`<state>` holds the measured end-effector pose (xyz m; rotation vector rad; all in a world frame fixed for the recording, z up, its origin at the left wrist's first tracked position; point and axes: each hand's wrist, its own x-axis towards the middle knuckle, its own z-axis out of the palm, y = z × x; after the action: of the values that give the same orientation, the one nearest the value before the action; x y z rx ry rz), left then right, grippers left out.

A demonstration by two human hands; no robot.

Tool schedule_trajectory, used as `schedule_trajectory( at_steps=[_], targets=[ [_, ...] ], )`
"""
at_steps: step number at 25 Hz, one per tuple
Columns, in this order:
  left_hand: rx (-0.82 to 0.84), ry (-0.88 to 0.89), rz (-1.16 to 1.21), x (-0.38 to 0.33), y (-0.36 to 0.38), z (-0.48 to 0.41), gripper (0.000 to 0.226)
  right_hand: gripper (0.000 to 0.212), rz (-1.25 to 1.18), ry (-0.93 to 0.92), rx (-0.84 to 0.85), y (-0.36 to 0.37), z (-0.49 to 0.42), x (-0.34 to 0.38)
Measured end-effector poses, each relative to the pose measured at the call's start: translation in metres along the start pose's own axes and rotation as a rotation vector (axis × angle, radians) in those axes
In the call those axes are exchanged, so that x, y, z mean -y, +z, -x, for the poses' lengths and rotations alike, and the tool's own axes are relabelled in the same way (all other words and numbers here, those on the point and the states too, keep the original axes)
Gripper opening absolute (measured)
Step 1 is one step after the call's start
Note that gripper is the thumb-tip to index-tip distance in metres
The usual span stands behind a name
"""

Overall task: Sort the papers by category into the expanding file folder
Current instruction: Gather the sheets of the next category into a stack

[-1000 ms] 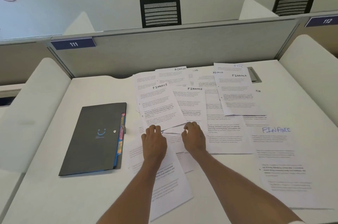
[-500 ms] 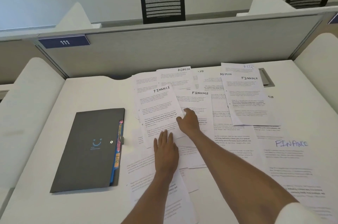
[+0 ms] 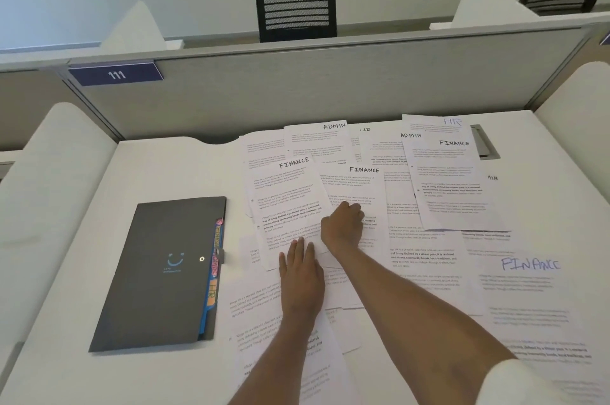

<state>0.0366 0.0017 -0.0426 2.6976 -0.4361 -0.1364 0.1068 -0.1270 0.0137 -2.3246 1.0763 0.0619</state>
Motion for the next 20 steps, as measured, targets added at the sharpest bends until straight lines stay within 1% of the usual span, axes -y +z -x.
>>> schedule_trajectory(
  at_steps=[3,6,9,11,14,16,18,20],
  targets=[
    [0.022,0.001,0.002,-0.0008,-0.0025,-0.0018,0.05,0.036,-0.011,-0.02,0.057,0.0052,0.0047,0.001],
    [0.023,-0.006,0.015,-0.0023,-0.004,-0.0008,0.051,0.038,0.0,0.033,0.058,0.0025,0.0058,-0.001],
    [0.016,-0.007,0.029,-0.0019,-0.0042,-0.0004,0.051,0.037,0.071,0.034,0.01,0.0026,0.0067,-0.0042],
    [0.014,-0.004,0.033,-0.0016,-0.0036,-0.0016,0.051,0.037,0.016,0.032,0.037,0.004,0.006,-0.0023],
    [0.021,-0.005,0.028,-0.001,-0.0025,-0.0023,0.052,0.038,-0.106,0.076,0.067,0.0031,0.0026,0.0011],
    [0.012,-0.001,0.025,-0.0009,-0.0016,-0.0014,0.051,0.038,-0.115,0.09,0.074,0.0022,-0.0002,-0.0001],
    [0.01,-0.002,0.037,-0.0017,-0.0019,-0.002,0.051,0.031,-0.103,0.054,0.082,0.0022,-0.0012,-0.002],
    [0.019,0.006,0.061,-0.0023,-0.0027,-0.0042,0.051,0.012,-0.159,0.014,0.084,0.0022,-0.0008,-0.0047]
  ],
)
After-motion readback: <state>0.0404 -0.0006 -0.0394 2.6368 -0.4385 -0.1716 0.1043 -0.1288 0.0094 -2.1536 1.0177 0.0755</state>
